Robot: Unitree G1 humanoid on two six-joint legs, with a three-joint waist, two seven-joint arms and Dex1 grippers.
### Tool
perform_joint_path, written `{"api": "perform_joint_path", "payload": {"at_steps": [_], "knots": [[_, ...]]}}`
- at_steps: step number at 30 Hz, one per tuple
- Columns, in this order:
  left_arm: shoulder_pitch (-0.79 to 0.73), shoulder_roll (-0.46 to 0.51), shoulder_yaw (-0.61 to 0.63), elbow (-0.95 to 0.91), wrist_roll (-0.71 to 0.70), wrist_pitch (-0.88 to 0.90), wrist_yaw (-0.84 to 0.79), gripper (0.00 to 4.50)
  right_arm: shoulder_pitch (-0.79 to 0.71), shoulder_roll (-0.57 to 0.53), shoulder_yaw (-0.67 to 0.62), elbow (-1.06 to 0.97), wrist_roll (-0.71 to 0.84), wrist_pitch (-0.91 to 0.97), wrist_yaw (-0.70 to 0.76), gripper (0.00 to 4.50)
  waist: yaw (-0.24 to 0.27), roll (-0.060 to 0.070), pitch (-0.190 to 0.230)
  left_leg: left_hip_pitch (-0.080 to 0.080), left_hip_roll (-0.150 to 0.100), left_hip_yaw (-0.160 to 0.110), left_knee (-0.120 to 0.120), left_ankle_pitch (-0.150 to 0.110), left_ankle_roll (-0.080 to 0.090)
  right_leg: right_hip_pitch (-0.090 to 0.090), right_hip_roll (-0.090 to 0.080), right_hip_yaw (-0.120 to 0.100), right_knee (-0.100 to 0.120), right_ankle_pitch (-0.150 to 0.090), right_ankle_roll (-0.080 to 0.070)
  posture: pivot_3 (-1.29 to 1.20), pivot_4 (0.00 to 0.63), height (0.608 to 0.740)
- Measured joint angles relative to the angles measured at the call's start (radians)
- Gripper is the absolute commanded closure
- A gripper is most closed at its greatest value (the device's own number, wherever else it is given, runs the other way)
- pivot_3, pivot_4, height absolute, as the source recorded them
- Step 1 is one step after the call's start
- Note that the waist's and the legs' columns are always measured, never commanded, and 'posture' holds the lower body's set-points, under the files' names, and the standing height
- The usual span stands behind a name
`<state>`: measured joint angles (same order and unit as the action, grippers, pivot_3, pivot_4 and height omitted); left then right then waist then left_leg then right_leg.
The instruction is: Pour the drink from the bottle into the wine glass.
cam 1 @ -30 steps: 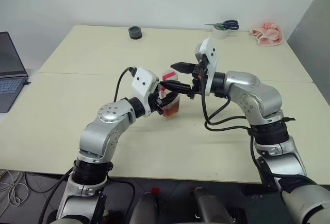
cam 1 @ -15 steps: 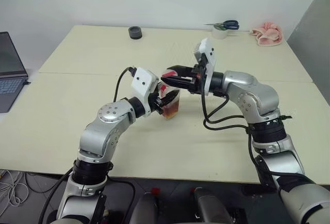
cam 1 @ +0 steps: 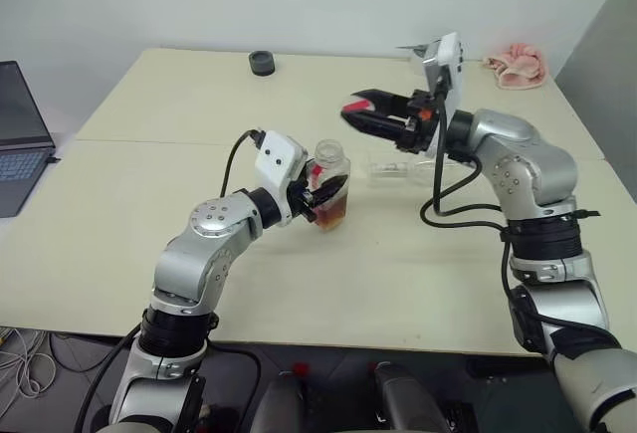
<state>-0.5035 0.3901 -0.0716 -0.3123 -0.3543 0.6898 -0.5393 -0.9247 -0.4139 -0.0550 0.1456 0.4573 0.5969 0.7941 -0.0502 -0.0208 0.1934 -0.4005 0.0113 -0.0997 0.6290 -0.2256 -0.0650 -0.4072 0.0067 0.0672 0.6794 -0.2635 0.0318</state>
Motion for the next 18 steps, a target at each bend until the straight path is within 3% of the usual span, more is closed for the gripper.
{"api": "perform_joint_path", "payload": {"at_steps": [4,9,13,18], "knots": [[0.000,0.005,0.000,0.003,0.001,-0.001,-0.004,2.58,0.148,-0.034,-0.130,0.029,-0.088,-0.022,-0.245,2.76,0.014,0.000,0.000,-0.001,0.000,0.001,0.000,0.000,0.000,0.000,0.000,0.001,-0.001,0.000,0.000,0.00,0.150,0.740],[-0.014,-0.001,-0.004,0.031,0.001,-0.018,-0.021,2.58,0.390,0.046,-0.282,-0.039,-0.200,-0.102,-0.592,2.78,0.017,0.000,0.000,0.000,0.000,0.004,-0.001,0.000,0.000,-0.002,0.000,0.003,0.000,0.000,0.000,0.00,0.150,0.740],[-0.026,-0.004,-0.005,0.050,0.003,-0.028,-0.024,2.58,0.516,0.093,-0.317,-0.037,-0.272,-0.160,-0.743,2.78,0.007,0.000,0.000,0.001,0.000,0.006,-0.001,0.000,0.000,-0.002,0.000,0.005,0.000,0.000,0.001,0.00,0.150,0.740],[-0.044,-0.004,-0.011,0.057,0.004,-0.043,-0.042,2.58,0.532,0.100,-0.293,0.043,-0.335,-0.236,-0.795,1.09,-0.007,0.000,0.000,0.002,0.000,0.007,0.000,0.000,0.000,-0.002,0.001,0.006,0.001,-0.002,0.005,0.00,0.150,0.740]]}}
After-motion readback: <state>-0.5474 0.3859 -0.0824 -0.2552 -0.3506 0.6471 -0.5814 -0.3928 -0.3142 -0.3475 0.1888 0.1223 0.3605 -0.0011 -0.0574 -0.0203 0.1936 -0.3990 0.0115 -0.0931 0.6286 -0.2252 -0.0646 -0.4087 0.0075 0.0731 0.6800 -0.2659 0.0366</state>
